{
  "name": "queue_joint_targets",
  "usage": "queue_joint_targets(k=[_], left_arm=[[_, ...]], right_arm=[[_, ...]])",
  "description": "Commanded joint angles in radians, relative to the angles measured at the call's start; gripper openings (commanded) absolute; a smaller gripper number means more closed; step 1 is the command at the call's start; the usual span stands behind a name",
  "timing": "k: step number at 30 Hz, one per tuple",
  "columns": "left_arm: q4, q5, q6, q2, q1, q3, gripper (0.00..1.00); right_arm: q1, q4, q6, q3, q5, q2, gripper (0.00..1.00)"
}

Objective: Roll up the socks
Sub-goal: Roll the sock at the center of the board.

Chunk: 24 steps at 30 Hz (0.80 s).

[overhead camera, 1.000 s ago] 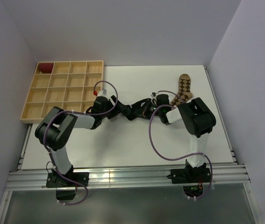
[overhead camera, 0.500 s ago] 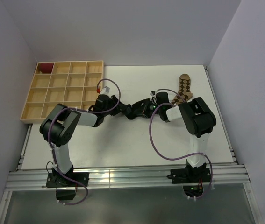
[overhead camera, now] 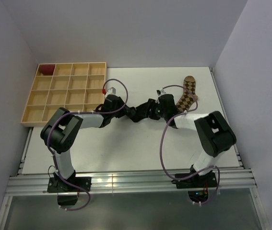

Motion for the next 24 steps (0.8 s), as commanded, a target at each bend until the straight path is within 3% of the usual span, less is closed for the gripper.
queue_joint_targets(k=[1, 4, 10, 24], left_arm=[[-0.261, -0.084, 0.062, 0.007, -0.032, 0.009, 0.32], [-0.29, -0.1, 0.062, 0.01, -0.043, 0.023, 0.32], [-0.325, -0.11, 0.063, 0.012, -0.053, 0.051, 0.32], [-0.345, -0.106, 0.046, 0.012, -0.061, 0.055, 0.32]], right_arm=[[0.062, 0.008, -0.202, -0.049, 0.251, -0.147, 0.59], [0.144, 0.036, -0.342, -0.067, 0.379, -0.198, 0.62], [0.246, 0.053, -0.499, -0.029, 0.423, -0.16, 0.64], [0.311, 0.05, -0.527, 0.074, 0.425, -0.01, 0.64]])
